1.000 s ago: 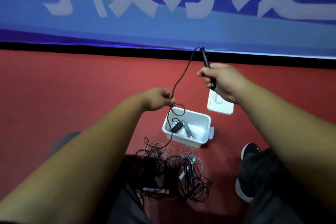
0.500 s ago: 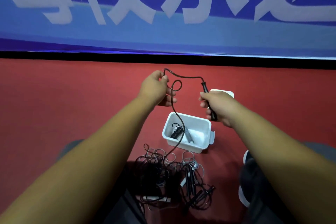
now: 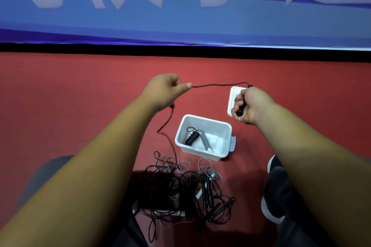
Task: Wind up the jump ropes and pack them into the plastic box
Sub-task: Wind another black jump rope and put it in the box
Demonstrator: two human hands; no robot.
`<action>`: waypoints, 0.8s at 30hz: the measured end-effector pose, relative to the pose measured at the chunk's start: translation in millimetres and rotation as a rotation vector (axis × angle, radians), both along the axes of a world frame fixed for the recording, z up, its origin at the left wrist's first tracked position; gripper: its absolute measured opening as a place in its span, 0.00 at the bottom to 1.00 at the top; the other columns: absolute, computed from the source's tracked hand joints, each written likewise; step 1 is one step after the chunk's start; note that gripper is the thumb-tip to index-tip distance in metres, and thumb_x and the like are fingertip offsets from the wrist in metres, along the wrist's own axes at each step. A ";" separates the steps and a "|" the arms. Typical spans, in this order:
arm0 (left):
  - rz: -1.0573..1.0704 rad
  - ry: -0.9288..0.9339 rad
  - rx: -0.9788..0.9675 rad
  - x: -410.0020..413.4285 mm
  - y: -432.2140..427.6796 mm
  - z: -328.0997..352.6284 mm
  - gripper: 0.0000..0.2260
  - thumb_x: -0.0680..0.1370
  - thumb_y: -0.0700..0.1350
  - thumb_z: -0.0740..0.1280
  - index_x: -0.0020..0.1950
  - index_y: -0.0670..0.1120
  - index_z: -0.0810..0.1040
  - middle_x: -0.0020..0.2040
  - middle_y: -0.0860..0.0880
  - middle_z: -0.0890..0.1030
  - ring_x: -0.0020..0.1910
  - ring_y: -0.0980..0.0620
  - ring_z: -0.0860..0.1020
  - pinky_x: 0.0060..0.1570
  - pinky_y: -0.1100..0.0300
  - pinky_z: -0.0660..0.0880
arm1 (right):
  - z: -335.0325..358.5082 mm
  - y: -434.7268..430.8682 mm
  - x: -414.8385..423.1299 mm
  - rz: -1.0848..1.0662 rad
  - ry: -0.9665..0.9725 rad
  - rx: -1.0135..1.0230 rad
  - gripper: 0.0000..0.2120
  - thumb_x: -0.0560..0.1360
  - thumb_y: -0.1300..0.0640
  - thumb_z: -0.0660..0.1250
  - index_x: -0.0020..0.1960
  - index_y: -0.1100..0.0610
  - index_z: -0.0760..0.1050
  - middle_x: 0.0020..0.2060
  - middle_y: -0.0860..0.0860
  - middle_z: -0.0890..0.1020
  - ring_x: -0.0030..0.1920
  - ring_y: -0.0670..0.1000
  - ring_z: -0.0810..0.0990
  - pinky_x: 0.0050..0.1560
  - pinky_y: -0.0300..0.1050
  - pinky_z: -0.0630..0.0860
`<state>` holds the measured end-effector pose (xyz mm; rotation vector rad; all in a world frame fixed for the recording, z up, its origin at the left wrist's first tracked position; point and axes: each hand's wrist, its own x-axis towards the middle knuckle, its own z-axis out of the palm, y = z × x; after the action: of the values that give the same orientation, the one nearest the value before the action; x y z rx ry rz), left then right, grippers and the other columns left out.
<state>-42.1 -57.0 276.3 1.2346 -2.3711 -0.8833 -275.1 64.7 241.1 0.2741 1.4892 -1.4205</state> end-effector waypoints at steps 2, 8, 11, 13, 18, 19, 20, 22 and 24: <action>-0.087 -0.227 -0.030 2.1 -4.5 0.7 0.24 0.78 0.66 0.68 0.39 0.46 0.78 0.30 0.48 0.82 0.29 0.51 0.78 0.34 0.60 0.72 | -4.0 -1.6 -5.8 -0.039 0.023 -0.011 0.07 0.79 0.62 0.55 0.49 0.52 0.70 0.30 0.47 0.73 0.21 0.47 0.63 0.29 0.38 0.69; -0.166 -0.172 0.467 9.6 -10.7 -13.0 0.22 0.81 0.59 0.69 0.46 0.39 0.82 0.36 0.40 0.85 0.40 0.48 0.85 0.50 0.54 0.78 | -9.3 4.7 -13.8 0.035 0.106 -0.062 0.07 0.80 0.59 0.59 0.44 0.52 0.70 0.29 0.47 0.72 0.22 0.47 0.63 0.28 0.37 0.66; -0.075 -0.029 0.566 3.7 -6.5 -13.7 0.24 0.79 0.63 0.70 0.39 0.41 0.80 0.28 0.39 0.76 0.43 0.40 0.87 0.44 0.54 0.77 | -8.8 8.6 -11.5 0.134 0.163 -0.059 0.10 0.82 0.56 0.61 0.41 0.52 0.71 0.31 0.46 0.73 0.23 0.46 0.64 0.27 0.36 0.66; -0.015 -0.059 0.519 -1.3 -3.2 -12.7 0.30 0.75 0.70 0.70 0.38 0.41 0.80 0.28 0.40 0.77 0.34 0.41 0.84 0.48 0.51 0.82 | -7.7 10.1 -7.3 0.196 0.186 -0.055 0.10 0.83 0.55 0.61 0.42 0.52 0.72 0.30 0.46 0.73 0.24 0.46 0.64 0.27 0.36 0.67; 0.194 0.090 0.796 -16.9 5.3 -6.4 0.31 0.80 0.70 0.61 0.50 0.40 0.79 0.28 0.50 0.65 0.26 0.50 0.69 0.50 0.43 0.83 | -3.9 10.8 2.8 0.314 0.214 -0.065 0.08 0.84 0.55 0.60 0.49 0.53 0.76 0.30 0.46 0.75 0.25 0.45 0.67 0.30 0.38 0.69; 0.202 0.129 0.908 -19.0 5.5 -2.9 0.28 0.82 0.66 0.57 0.53 0.41 0.77 0.29 0.51 0.65 0.28 0.50 0.69 0.51 0.44 0.81 | -3.4 10.7 4.4 0.339 0.229 -0.066 0.08 0.84 0.55 0.60 0.50 0.54 0.77 0.31 0.46 0.75 0.26 0.46 0.67 0.30 0.38 0.69; 0.188 0.174 1.012 -20.6 6.4 1.6 0.23 0.84 0.60 0.53 0.55 0.42 0.75 0.30 0.51 0.65 0.30 0.50 0.70 0.52 0.43 0.80 | -3.4 10.8 6.0 0.367 0.246 -0.066 0.08 0.84 0.55 0.61 0.50 0.54 0.77 0.31 0.46 0.75 0.27 0.46 0.68 0.30 0.39 0.69; 0.141 0.269 1.130 -21.8 8.4 8.7 0.13 0.83 0.48 0.50 0.55 0.43 0.72 0.31 0.51 0.67 0.33 0.50 0.73 0.55 0.40 0.80 | -4.4 10.6 9.7 0.428 0.268 -0.059 0.07 0.83 0.56 0.62 0.48 0.53 0.77 0.31 0.46 0.76 0.28 0.47 0.68 0.30 0.39 0.70; 0.112 0.360 1.143 -22.8 9.0 9.9 0.10 0.82 0.39 0.50 0.56 0.43 0.69 0.33 0.49 0.71 0.35 0.49 0.76 0.54 0.37 0.81 | -6.9 10.8 14.7 0.477 0.286 -0.044 0.05 0.81 0.57 0.64 0.49 0.53 0.78 0.33 0.46 0.78 0.28 0.47 0.69 0.31 0.39 0.71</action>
<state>-65.0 -47.9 286.1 1.3191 -1.4198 -2.3228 -260.5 75.5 234.3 -0.3089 1.6143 -1.1317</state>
